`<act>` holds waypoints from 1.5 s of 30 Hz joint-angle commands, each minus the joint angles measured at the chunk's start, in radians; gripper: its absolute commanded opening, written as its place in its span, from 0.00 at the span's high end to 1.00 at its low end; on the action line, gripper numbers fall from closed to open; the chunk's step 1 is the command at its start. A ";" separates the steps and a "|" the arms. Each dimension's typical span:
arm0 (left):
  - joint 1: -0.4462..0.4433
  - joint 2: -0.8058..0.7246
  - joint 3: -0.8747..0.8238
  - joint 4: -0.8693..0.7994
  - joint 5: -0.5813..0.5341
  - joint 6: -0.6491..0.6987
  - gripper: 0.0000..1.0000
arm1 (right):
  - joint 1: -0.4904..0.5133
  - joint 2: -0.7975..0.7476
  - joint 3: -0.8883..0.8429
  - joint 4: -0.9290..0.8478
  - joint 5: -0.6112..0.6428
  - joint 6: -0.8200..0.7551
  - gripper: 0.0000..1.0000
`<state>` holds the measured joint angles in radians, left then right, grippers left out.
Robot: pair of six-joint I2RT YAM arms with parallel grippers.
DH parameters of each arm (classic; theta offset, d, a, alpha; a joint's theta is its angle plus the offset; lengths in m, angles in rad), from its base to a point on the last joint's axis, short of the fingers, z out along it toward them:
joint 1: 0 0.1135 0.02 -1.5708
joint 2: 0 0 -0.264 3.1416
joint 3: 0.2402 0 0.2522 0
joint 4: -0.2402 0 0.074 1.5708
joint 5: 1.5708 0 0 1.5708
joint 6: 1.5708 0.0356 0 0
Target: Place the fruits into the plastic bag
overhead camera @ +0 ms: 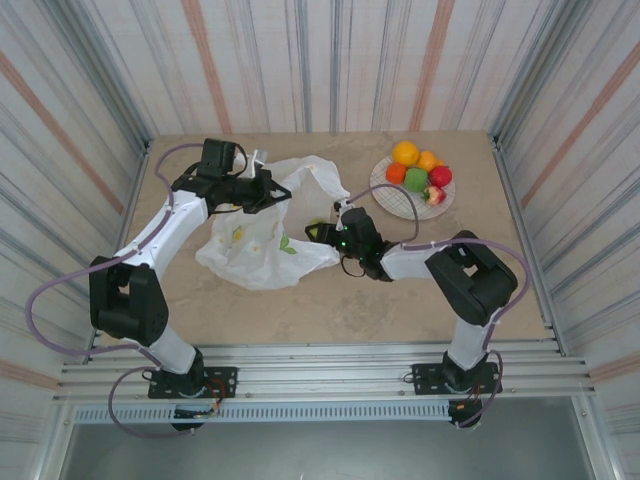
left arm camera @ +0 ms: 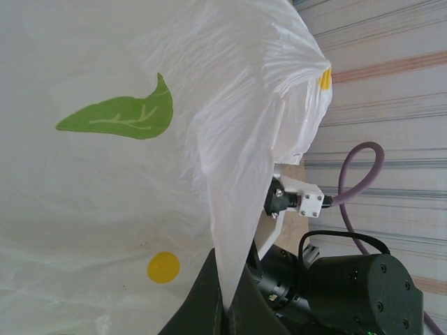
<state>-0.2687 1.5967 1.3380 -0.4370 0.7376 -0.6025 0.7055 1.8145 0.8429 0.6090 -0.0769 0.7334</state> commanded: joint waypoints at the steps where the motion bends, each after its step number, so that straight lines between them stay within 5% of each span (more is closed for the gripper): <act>1: -0.011 -0.022 -0.005 0.017 0.032 0.006 1.00 | 0.015 0.029 0.070 0.094 0.076 0.145 0.51; 8: -0.060 -0.005 0.018 0.026 0.067 0.001 1.00 | 0.031 0.049 0.132 -0.061 0.143 0.323 0.53; 16: -0.153 0.012 0.055 0.068 0.078 -0.107 1.00 | -0.013 -0.032 0.064 -0.202 0.096 0.359 0.52; 24: -0.168 0.081 0.043 0.104 0.092 -0.126 1.00 | -0.007 0.046 0.118 -0.221 0.044 0.477 0.45; 36: -0.138 0.063 0.023 0.111 0.100 -0.106 1.00 | -0.013 0.038 0.197 -0.210 -0.185 0.380 0.18; 45: -0.081 0.024 0.018 0.096 0.101 -0.077 1.00 | -0.028 -0.033 0.168 -0.228 -0.258 0.284 0.14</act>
<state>-0.3653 1.6657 1.3628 -0.3389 0.8158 -0.7078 0.6853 1.8484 1.0225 0.3950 -0.2939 1.0866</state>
